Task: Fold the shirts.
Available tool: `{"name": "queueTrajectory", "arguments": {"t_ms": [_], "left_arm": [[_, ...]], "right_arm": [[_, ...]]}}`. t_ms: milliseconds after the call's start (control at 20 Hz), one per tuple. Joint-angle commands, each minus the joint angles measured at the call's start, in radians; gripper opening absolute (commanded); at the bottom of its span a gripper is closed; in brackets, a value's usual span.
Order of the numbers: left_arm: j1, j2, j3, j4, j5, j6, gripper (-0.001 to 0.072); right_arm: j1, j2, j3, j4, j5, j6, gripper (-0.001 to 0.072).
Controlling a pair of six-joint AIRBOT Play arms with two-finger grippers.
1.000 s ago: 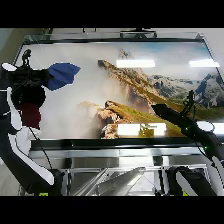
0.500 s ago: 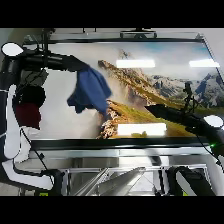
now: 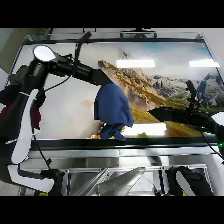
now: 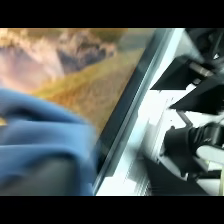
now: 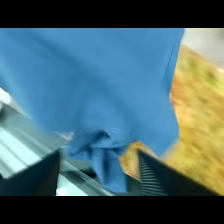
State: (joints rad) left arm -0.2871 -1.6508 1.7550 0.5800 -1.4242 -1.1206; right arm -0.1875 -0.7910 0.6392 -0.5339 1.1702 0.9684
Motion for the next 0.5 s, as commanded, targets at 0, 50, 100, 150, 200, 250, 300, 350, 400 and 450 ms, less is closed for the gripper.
{"name": "queueTrajectory", "arguments": {"t_ms": [0,50,100,150,200,250,300,350,400,450], "left_arm": [[-0.003,-0.085,0.0,0.049,-0.032,-0.05,0.072],[0.024,-0.096,0.0,0.05,-0.045,-0.05,0.072],[0.053,-0.103,0.0,0.051,-0.065,-0.051,0.072],[0.089,-0.111,0.0,0.062,-0.103,-0.051,0.0719],[0.119,-0.118,-0.001,0.09,-0.153,-0.064,0.0719],[0.141,-0.128,-0.001,0.136,-0.206,-0.087,0.0718],[0.161,-0.13,-0.023,0.186,-0.226,-0.111,0.0711],[0.179,-0.117,-0.08,0.214,-0.217,-0.122,0.0712],[0.194,-0.107,-0.143,0.214,-0.215,-0.119,0.0712],[0.205,-0.1,-0.21,0.214,-0.203,-0.115,0.0712]], "right_arm": [[-0.05,-0.002,0.003,-0.077,-0.002,0.039,0.0534],[-0.077,-0.004,0.003,-0.085,0.001,0.058,0.0534],[-0.101,-0.007,0.003,-0.104,0.007,0.07,0.0534],[-0.119,-0.016,0.002,-0.129,0.013,0.08,0.0534],[-0.124,-0.029,0.0,-0.157,0.017,0.08,0.0534],[-0.12,-0.047,-0.006,-0.182,0.016,0.08,0.0534],[-0.115,-0.068,-0.019,-0.18,0.015,0.08,0.0534],[-0.101,-0.098,-0.035,-0.181,0.008,0.079,0.0534],[-0.08,-0.134,-0.051,-0.181,-0.006,0.076,0.0534],[-0.053,-0.171,-0.063,-0.181,-0.029,0.076,0.0534]]}}
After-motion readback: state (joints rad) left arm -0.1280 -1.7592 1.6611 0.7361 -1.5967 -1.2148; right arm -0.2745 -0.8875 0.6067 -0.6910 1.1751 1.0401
